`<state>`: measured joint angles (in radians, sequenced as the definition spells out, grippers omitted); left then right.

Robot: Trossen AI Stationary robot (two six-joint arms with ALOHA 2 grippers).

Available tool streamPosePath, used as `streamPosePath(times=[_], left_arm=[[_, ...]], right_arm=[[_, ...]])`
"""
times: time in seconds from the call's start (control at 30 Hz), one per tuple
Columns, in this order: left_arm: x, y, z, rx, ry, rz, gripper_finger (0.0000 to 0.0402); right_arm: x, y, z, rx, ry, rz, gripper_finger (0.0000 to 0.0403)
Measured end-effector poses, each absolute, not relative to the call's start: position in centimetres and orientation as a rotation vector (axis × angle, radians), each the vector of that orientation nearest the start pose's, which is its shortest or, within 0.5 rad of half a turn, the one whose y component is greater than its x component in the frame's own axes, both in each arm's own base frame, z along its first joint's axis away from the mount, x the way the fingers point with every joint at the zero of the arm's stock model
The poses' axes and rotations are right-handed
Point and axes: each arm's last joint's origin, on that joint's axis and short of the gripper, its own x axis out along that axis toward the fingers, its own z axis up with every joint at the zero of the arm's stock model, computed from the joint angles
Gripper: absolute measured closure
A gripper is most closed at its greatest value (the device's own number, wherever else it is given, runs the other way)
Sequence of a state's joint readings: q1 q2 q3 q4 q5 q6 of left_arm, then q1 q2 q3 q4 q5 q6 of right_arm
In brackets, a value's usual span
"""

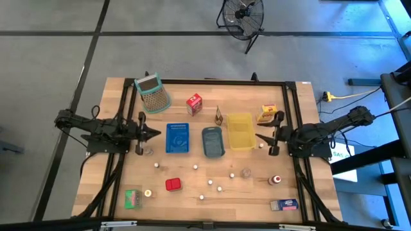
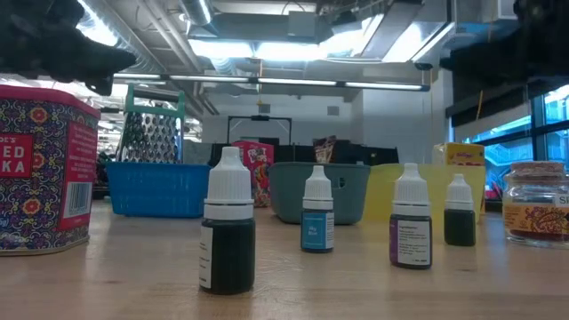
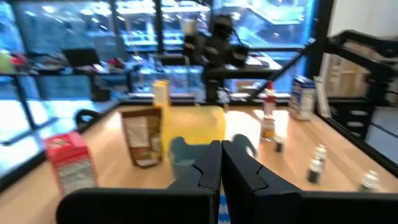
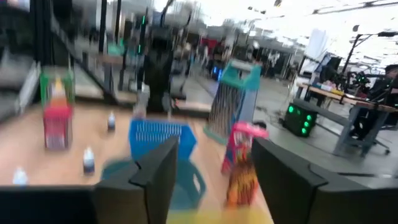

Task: Pick & Place Kitchen Items
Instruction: Put the small food coloring bottle into the gray bin

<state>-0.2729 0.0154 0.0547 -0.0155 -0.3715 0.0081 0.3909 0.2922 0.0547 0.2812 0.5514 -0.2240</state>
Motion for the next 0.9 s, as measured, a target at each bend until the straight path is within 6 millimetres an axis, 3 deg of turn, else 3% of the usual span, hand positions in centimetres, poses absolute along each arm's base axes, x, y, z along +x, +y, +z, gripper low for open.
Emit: streamPosePath(times=[0.2, 0.57, 0.9], left_arm=[[9.2, -1.4, 18.1, 0.010, -0.032, 0.137, 0.0398], [9.2, -1.1, 18.1, -0.027, -0.038, 0.223, 0.0397], [9.1, -0.8, 18.2, -0.003, -0.047, 0.350, 0.0397]], right_arm=[[10.9, 2.8, 18.5, -0.192, 0.008, -0.185, 0.0192], [10.7, 2.7, 22.1, -0.035, 0.155, -0.203, 0.0200], [10.7, 2.8, 22.3, -0.006, 0.156, -0.176, 0.0200]])
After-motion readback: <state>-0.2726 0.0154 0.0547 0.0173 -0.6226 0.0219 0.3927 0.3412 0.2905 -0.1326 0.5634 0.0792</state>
